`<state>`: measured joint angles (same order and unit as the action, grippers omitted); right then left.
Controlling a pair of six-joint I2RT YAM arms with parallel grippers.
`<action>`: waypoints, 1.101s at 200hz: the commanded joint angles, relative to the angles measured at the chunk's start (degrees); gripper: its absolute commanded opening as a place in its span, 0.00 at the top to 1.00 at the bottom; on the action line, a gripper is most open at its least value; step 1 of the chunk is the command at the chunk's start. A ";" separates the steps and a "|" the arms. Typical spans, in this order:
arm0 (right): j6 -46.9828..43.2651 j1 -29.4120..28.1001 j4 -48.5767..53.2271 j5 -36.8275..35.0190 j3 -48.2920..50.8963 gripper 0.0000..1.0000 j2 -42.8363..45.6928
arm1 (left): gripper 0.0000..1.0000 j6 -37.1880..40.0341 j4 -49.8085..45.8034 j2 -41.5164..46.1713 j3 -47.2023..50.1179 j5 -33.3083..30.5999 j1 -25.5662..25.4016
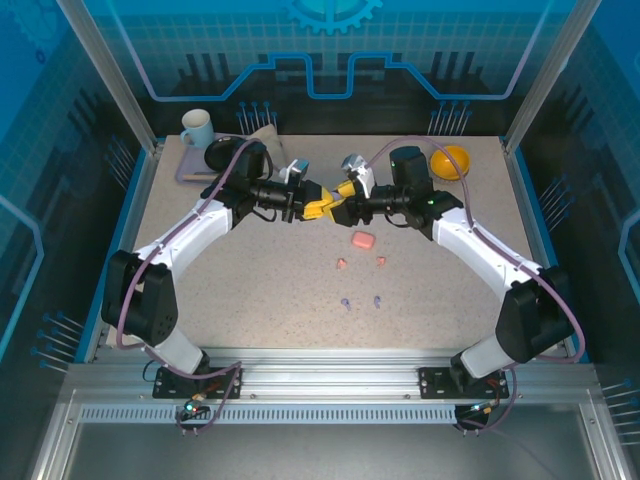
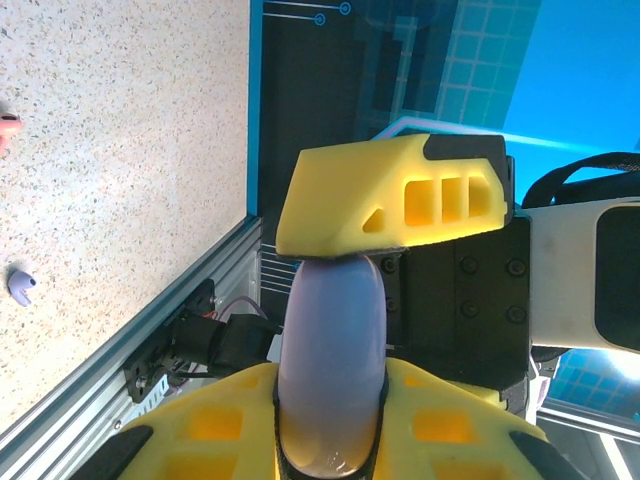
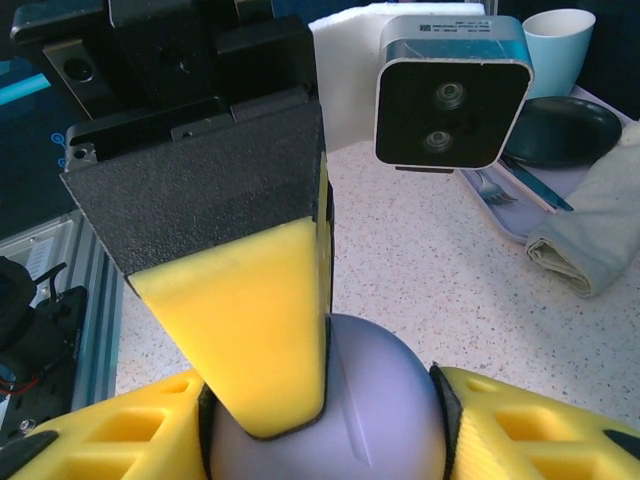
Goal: Insert the wireless bluetooth earbuds into the charging case
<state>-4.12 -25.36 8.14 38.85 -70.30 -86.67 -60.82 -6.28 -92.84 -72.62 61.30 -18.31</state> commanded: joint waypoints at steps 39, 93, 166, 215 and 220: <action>0.43 -0.61 0.12 1.14 -2.71 0.56 -1.19 | 0.81 -2.12 -9.26 -0.41 -1.98 2.23 -0.24; 0.33 -0.49 0.84 0.77 -3.44 0.59 -1.87 | 0.60 -1.63 -9.53 0.10 -2.24 2.50 -0.24; 0.93 0.09 0.77 0.63 -3.83 0.59 -2.93 | 0.75 0.78 -11.91 0.95 -1.91 2.84 -0.24; 1.22 0.22 0.48 0.85 -3.96 0.59 -3.70 | 0.69 1.46 -11.54 1.26 -2.24 3.44 -0.23; 1.22 0.23 0.47 0.81 -3.95 0.59 -3.81 | 0.69 1.64 -11.56 1.26 -2.30 3.65 -0.24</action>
<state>-3.90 -25.45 9.82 40.82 -72.14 -89.08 -57.36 -10.74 -92.84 -73.25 61.12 -17.98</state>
